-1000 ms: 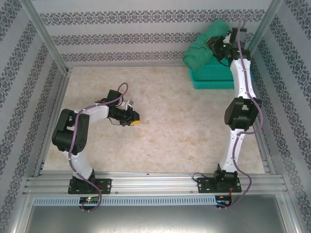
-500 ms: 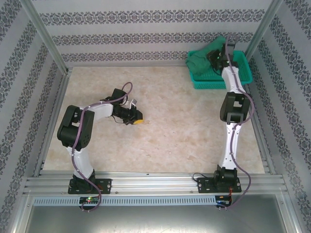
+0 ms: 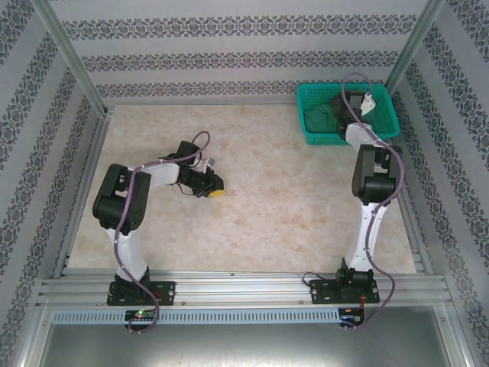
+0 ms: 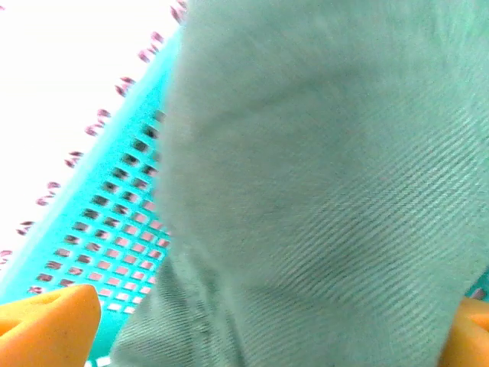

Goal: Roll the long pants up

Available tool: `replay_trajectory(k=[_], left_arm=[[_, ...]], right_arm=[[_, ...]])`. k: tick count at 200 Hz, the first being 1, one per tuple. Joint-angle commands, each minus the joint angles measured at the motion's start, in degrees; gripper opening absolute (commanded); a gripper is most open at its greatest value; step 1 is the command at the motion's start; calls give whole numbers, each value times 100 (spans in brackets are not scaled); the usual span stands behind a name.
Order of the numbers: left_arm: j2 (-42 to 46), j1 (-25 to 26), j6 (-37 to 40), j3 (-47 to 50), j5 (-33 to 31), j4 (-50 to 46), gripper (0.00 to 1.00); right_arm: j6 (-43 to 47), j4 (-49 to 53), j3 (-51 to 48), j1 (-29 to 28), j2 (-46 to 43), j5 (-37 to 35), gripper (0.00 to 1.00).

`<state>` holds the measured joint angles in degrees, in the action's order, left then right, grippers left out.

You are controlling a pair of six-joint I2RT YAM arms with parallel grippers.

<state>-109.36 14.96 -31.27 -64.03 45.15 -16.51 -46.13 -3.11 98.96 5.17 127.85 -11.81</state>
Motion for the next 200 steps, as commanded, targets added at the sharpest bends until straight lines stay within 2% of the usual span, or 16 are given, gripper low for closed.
replay_trajectory(k=[1, 29, 49, 59, 76, 91, 97, 101, 103, 116, 135, 145, 160, 180, 200], left_arm=[[628, 47, 477, -194, -766, -63, 22], [1503, 44, 770, 44, -2099, 284, 26], [2240, 44, 870, 385, -3229, 655, 27], [2574, 47, 861, 529, -3807, 739, 33], [2955, 37, 895, 595, -4722, 612, 39], [3373, 108, 1414, 1141, -5320, 1289, 40], [3640, 138, 1623, 1508, -5594, 1702, 46], [3803, 139, 1743, 1732, -5804, 1931, 64], [3888, 143, 1779, 1819, -5894, 2009, 70], [4333, 122, 2126, 2246, -6703, 2141, 94], [4651, 95, 2588, 2641, -7658, 2288, 100], [4771, 78, 2708, 3055, -7886, 2816, 100], [4871, -17, 2708, 3783, -7872, 3734, 100], [4706, -248, 2493, 4785, -7519, 4962, 100], [4426, -362, 2596, 5200, -7725, 5831, 100]], right_arm=[[1361, -336, -23, -489, -630, -1107, 98], [2751, -373, -141, -1105, -1079, -1637, 98], [3941, -703, -816, -1778, -1790, -2119, 98], [4386, -856, -1319, -2126, -2257, -2195, 98], [4707, -620, -2090, -2657, -3098, -2175, 98], [4903, -321, -2773, -3124, -3785, -2234, 98], [5000, -277, -3062, -3303, -4025, -2288, 98], [5090, -259, -3243, -3450, -4165, -2370, 98], [5141, -273, -3368, -3516, -4245, -2425, 98], [5457, -431, -4061, -3916, -4703, -2638, 98], [5360, -114, -4740, -4246, -5294, -2640, 98], [5082, 101, -5007, -4309, -5605, -2521, 98], [4787, 337, -5425, -4357, -6077, -2425, 98], [4582, 354, -5983, -4368, -6640, -2481, 98], [4469, 457, -6475, -4383, -7306, -2527, 98]])
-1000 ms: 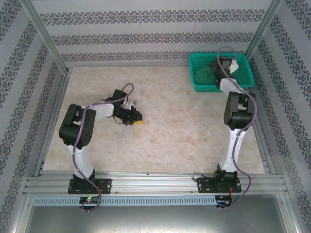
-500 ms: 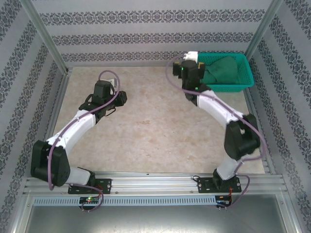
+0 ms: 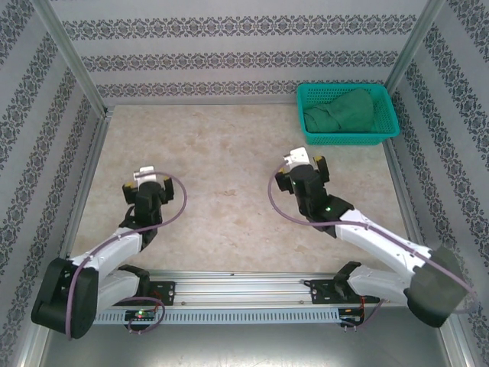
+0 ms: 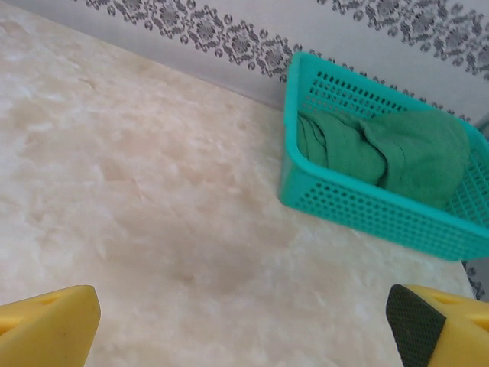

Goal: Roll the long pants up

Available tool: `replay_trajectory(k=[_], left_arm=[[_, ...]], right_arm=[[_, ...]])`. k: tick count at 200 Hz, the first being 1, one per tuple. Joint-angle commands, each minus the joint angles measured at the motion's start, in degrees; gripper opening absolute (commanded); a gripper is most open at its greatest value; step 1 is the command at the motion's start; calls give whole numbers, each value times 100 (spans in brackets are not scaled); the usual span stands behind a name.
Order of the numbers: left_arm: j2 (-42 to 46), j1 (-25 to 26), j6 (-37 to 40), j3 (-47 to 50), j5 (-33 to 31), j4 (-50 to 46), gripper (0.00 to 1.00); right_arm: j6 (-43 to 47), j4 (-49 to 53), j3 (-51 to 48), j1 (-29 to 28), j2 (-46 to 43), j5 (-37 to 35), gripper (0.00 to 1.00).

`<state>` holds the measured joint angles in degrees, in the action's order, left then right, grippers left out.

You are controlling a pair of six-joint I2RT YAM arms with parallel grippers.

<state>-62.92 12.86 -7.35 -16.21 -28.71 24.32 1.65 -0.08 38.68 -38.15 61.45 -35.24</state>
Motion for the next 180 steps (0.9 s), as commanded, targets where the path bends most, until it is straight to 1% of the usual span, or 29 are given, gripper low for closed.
replay_trajectory(k=[1, 10, 18, 27, 34, 42, 49, 59, 69, 77, 86, 94, 103, 113, 120, 127, 137, 148, 160, 167, 180], left_arm=[[-220, -166, 211, 426, -290, 1781, 100], [-345, -335, 263, 459, 110, 2223, 100], [-571, -466, 289, 331, 261, 2408, 100], [-1065, -579, 410, 0, 300, 2321, 100], [-1512, -654, 429, -200, 304, 2445, 100], [-2003, -748, 350, -440, 511, 2310, 100], [-2382, -743, 592, -524, 560, 2777, 100], [-2282, -669, 634, -811, 852, 1910, 100], [-2394, -667, 703, -683, 827, 2422, 100], [-2272, -731, 599, -686, 1022, 2145, 100], [-2384, -889, 599, -673, 1394, 2316, 100], [-2437, -902, 612, -908, 1538, 1882, 100], [-2442, -943, 611, -871, 1651, 1983, 100], [-2468, -974, 703, -763, 1994, 2200, 100], [-2578, -1050, 739, -746, 2377, 2252, 100], [-2726, -1173, 747, -684, 2712, 2618, 100], [-2609, -1136, 786, -696, 2686, 2344, 100], [-2626, -1028, 926, -521, 2629, 2741, 100], [-2620, -1006, 934, -456, 2582, 2852, 100], [-2624, -1012, 914, -468, 2551, 2812, 100], [-2621, -1005, 911, -501, 2542, 2765, 100]], right_arm=[[-316, 151, -474, -52, -703, -180, 98], [-324, 99, -732, -20, -1046, -174, 98], [-309, 30, -965, 29, -1337, -141, 98], [-297, -4, -1181, 107, -1641, -111, 98], [-284, -10, -1329, 194, -1842, -91, 98], [-245, -34, -1473, 295, -2072, -71, 98], [-252, -70, -1581, 367, -2223, -117, 98], [-179, -224, -1762, 462, -2413, -164, 98], [-114, -390, -1863, 579, -2528, -159, 98], [-99, -514, -2069, 687, -2575, -105, 98], [-98, -638, -2140, 843, -2560, -26, 98], [-89, -792, -2215, 992, -2496, 109, 98], [-92, -934, -2282, 1222, -2378, 239, 98], [-142, -1123, -2328, 1521, -2207, 410, 98], [-175, -1454, -2409, 1811, -2069, 649, 98], [-225, -1923, -2518, 2113, -1818, 946, 98], [-228, -2598, -2616, 2557, -1389, 1557, 98], [-205, -3210, -2589, 2867, -757, 1898, 98], [-215, -3473, -2375, 3083, -148, 2106, 98], [-269, -3731, -2236, 3248, 306, 2386, 98], [-266, -4213, -2105, 3298, 947, 2719, 98]])
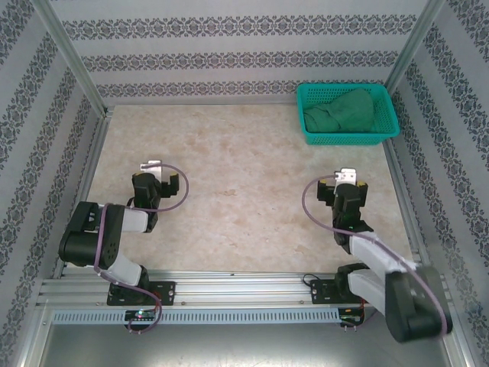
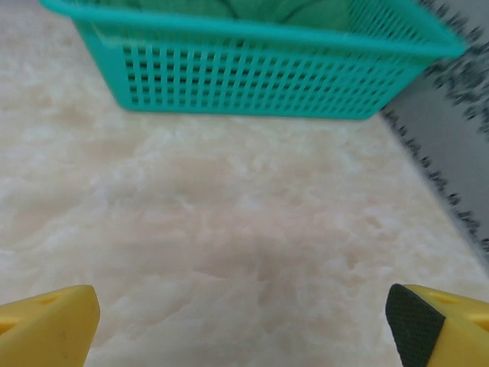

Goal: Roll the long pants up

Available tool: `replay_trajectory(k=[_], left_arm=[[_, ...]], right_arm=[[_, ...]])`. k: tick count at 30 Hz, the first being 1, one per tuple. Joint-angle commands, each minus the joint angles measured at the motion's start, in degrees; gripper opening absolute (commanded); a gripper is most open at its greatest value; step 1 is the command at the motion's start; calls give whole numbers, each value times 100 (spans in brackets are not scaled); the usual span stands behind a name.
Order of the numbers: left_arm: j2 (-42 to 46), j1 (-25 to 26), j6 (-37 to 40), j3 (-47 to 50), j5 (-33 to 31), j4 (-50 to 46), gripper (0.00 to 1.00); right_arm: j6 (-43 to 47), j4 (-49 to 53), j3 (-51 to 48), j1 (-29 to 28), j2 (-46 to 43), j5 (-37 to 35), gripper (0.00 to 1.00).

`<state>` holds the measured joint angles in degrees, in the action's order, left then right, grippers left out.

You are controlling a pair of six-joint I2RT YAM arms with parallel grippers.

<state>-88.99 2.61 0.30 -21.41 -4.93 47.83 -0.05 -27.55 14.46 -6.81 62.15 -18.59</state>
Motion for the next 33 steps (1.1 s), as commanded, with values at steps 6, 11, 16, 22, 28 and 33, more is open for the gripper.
replay_trajectory(k=[6, 11, 16, 22, 28, 33], left_arm=[[-24, 20, 137, 12, 152, 398, 100], [-38, -38, 86, -102, 237, 199, 100], [-45, -128, 32, -181, 391, 53, 100], [-40, -136, 23, -179, 413, 59, 100], [-45, -170, 14, -196, 458, 33, 100], [-40, -165, 6, -194, 467, 32, 100]], right_arm=[[184, -2274, 465, 250, 1869, 1407, 98], [132, -2566, 469, 417, 2291, 1864, 98], [-146, -2308, 729, 435, 2364, 1167, 98], [-148, -2495, 700, 435, 2432, 1182, 98], [-179, -2329, 772, 484, 2433, 1304, 98], [-152, -2375, 740, 527, 2420, 1483, 98]])
